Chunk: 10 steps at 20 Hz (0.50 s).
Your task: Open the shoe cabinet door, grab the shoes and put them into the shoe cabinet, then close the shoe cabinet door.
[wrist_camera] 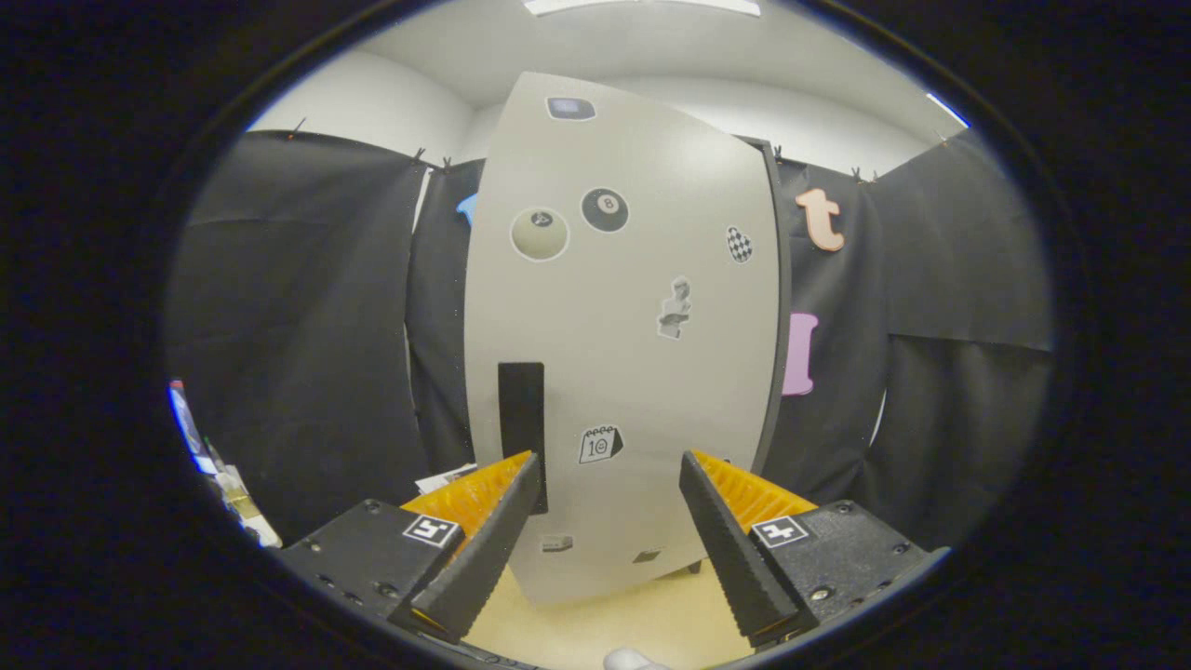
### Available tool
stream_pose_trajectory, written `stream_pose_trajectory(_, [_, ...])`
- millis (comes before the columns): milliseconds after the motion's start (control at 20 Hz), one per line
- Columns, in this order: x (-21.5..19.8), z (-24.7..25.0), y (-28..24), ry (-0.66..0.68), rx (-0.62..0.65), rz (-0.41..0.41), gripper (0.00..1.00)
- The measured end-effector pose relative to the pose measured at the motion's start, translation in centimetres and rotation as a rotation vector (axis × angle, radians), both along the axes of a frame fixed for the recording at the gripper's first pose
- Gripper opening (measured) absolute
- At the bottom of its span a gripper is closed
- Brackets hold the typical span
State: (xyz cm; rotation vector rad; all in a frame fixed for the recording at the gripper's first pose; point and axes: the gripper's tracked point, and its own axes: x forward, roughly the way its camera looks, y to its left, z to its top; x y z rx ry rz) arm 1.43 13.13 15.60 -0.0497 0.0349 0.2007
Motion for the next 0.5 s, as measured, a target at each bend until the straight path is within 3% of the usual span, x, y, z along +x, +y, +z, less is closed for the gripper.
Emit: stream_pose_trajectory(500, [-1.2, 2.9, -2.6, -0.006, 0.031, -0.056, 0.99])
